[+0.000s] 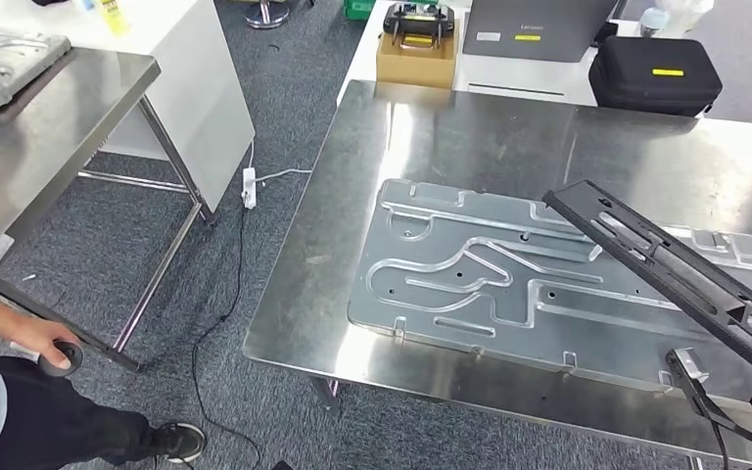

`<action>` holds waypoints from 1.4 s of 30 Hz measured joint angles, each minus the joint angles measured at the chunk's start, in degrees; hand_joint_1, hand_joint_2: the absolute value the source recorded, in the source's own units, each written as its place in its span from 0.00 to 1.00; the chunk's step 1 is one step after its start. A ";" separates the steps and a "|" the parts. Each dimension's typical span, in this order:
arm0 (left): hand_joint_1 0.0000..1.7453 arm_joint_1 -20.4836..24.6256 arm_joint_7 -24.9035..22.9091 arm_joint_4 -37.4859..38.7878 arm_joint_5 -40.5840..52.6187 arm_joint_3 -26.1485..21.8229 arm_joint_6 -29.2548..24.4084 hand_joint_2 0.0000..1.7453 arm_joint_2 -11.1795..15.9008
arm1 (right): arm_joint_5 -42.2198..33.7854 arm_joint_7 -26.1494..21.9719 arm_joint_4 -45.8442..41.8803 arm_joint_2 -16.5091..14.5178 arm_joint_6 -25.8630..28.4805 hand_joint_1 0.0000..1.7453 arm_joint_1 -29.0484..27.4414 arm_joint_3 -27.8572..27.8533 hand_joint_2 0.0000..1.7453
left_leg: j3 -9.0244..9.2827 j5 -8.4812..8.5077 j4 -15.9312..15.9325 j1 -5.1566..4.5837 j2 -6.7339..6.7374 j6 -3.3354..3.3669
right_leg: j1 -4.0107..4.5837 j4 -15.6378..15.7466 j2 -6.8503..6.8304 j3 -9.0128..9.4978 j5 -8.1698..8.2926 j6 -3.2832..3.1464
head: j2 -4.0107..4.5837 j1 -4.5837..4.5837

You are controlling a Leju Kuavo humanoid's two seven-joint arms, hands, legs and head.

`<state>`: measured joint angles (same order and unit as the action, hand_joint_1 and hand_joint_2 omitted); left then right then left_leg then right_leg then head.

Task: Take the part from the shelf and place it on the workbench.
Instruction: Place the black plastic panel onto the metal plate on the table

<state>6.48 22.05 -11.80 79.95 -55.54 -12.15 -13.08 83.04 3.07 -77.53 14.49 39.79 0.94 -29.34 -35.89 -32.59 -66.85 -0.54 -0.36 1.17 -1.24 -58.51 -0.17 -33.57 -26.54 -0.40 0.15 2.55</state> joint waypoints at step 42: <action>0.00 -1.29 -1.07 0.00 -3.53 -0.69 -8.03 0.00 -0.10 | -44.96 -28.07 -22.07 -16.28 0.10 0.00 -8.70 -2.10 0.00 | 4.08 5.33 8.76 0.17 0.01 1.12 | 0.44 -0.87 0.18 0.63 -0.97 1.11 | 0.00 0.03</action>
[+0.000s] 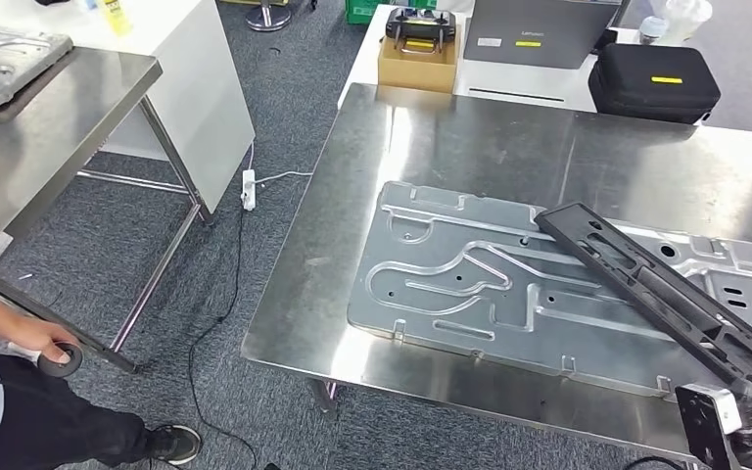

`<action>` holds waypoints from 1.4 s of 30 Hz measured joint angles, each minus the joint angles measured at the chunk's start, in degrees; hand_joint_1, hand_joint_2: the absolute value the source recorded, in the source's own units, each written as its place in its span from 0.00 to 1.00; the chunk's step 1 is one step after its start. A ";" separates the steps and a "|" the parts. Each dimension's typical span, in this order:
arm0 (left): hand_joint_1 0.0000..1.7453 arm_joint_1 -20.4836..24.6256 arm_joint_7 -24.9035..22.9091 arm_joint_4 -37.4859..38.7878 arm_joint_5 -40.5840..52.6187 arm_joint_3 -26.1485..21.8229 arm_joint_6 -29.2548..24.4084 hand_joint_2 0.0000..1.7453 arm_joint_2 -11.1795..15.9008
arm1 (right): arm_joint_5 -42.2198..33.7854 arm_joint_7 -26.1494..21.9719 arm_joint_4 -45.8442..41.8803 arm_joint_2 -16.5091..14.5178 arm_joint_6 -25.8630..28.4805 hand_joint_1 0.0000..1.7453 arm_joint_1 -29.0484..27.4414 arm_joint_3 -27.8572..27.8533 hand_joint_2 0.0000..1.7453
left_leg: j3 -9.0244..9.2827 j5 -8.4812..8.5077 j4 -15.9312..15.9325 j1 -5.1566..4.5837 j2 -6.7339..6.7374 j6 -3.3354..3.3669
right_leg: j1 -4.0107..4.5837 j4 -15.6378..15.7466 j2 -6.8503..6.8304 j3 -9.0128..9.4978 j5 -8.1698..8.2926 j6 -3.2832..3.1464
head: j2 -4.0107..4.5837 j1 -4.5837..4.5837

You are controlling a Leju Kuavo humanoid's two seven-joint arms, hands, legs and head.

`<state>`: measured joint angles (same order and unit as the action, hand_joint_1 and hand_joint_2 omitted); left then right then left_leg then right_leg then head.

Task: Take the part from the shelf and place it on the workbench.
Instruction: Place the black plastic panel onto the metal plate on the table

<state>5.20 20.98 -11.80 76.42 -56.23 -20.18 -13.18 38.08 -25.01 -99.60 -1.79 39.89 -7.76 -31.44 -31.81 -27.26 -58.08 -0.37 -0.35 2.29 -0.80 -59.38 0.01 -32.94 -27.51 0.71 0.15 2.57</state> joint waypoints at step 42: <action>0.00 -0.16 -1.09 0.00 -0.48 -0.62 -1.90 0.00 -0.06 | -10.15 -12.50 -16.14 -11.26 -0.09 0.00 -3.14 4.05 1.00 | -1.19 0.92 -0.73 0.13 0.21 0.35 | 0.00 -1.63 -0.04 1.72 -2.12 0.39 | 0.00 0.02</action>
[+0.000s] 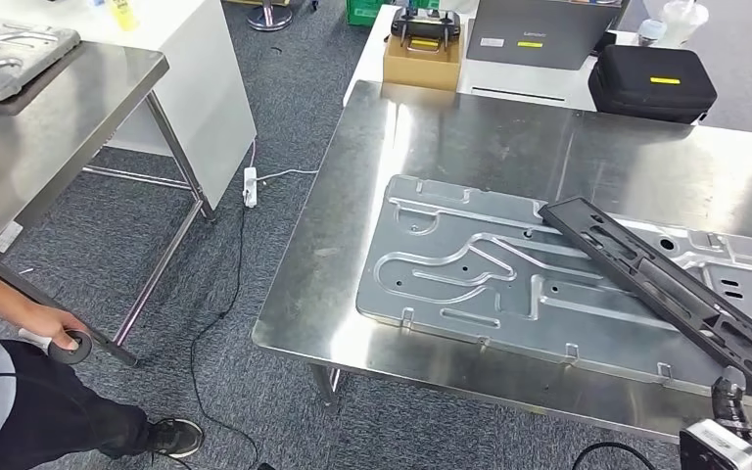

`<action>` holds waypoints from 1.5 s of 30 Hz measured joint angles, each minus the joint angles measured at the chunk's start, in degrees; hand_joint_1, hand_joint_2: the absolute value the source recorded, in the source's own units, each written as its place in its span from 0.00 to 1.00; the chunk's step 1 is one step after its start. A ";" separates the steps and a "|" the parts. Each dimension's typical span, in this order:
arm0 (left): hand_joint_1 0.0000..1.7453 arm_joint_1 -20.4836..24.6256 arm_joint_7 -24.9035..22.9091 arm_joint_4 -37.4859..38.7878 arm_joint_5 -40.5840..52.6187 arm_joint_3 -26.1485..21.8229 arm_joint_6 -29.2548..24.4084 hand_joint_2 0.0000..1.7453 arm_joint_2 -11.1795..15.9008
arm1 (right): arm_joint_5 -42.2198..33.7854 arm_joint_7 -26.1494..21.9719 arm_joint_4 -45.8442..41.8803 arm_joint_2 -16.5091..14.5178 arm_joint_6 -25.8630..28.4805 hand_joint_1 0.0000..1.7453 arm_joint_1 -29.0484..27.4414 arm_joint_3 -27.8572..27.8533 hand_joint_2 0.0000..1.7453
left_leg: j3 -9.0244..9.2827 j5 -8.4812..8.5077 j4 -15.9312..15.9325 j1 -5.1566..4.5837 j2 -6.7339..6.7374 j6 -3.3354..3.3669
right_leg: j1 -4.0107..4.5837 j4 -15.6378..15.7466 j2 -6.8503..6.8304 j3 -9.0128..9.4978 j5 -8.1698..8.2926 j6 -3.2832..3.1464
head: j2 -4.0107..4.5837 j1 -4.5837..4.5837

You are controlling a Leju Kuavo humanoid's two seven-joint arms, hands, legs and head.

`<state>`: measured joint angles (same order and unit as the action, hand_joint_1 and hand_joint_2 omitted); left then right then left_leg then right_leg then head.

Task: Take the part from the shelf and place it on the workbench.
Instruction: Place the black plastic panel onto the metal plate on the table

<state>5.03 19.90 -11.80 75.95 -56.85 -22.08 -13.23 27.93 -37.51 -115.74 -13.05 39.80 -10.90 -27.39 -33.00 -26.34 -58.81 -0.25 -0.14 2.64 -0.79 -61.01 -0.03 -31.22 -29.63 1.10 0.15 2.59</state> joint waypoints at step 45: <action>0.00 0.07 0.15 0.00 -0.35 -0.46 -0.40 0.00 0.05 | 0.16 1.45 0.66 -0.02 0.00 0.00 -0.37 2.51 1.00 | 3.58 -5.44 -2.81 0.63 0.11 -2.50 | -0.02 1.43 -0.65 -3.91 4.13 -1.63 | 0.00 -0.58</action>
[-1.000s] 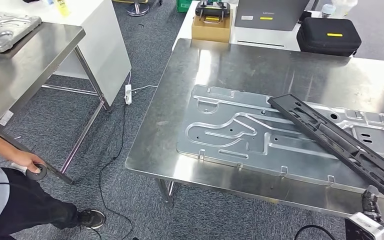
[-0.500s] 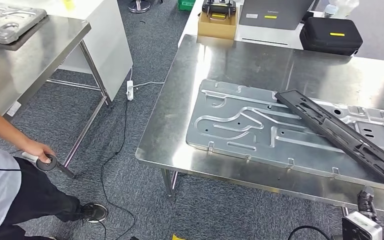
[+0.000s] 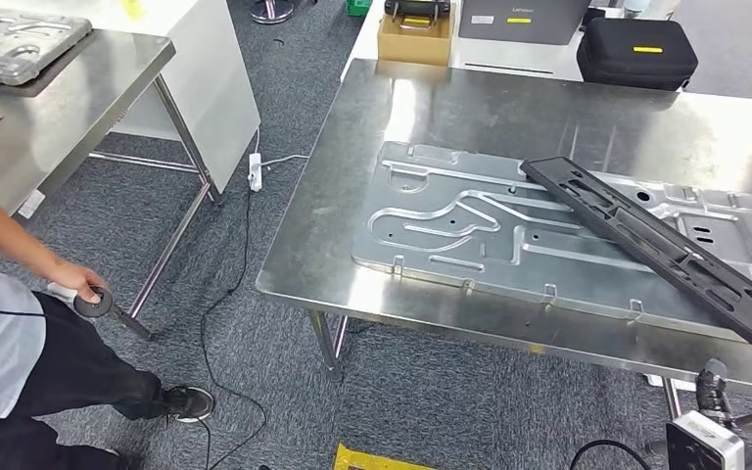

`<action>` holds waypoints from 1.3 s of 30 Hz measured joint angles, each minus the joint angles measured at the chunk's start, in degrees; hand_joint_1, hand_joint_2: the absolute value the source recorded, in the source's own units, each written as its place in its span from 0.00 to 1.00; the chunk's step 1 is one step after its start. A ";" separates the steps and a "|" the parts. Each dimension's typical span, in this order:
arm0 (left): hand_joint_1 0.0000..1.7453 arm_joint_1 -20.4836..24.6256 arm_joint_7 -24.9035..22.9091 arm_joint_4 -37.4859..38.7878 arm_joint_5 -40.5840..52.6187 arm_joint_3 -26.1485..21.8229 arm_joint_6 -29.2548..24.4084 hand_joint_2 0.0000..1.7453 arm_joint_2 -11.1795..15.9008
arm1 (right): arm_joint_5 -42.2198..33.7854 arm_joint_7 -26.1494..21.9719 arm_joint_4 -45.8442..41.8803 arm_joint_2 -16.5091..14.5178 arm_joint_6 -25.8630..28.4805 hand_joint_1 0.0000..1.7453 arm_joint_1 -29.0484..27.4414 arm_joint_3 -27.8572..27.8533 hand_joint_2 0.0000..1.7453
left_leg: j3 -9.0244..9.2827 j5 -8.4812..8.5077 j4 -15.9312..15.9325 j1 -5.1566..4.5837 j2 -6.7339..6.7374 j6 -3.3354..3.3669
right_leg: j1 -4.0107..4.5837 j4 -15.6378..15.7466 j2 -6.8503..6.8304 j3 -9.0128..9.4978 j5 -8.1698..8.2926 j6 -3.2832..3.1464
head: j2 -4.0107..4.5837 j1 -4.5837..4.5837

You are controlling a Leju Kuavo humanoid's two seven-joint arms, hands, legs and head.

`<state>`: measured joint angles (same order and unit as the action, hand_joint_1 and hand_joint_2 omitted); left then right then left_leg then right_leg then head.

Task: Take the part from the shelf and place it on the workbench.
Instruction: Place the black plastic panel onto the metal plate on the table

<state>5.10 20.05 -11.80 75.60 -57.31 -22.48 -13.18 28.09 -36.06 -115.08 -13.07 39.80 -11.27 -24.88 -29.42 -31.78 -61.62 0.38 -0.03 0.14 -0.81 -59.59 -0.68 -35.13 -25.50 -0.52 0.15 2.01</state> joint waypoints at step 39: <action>0.00 0.11 -0.16 0.00 -0.45 -0.09 -0.12 0.00 -0.05 | 0.84 0.45 0.19 -0.04 0.00 0.00 -1.02 0.73 1.00 | 0.97 3.34 5.21 -0.29 0.65 2.99 | -0.31 -6.76 0.32 -3.78 -5.04 2.65 | 0.00 0.08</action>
<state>5.22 19.89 -11.80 75.14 -57.40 -22.60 -13.23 28.93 -35.61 -114.89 -13.11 39.80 -12.28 -24.16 -28.45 -28.44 -56.41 0.10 0.62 3.14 -1.13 -66.35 -0.36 -38.91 -30.54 2.13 0.15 2.09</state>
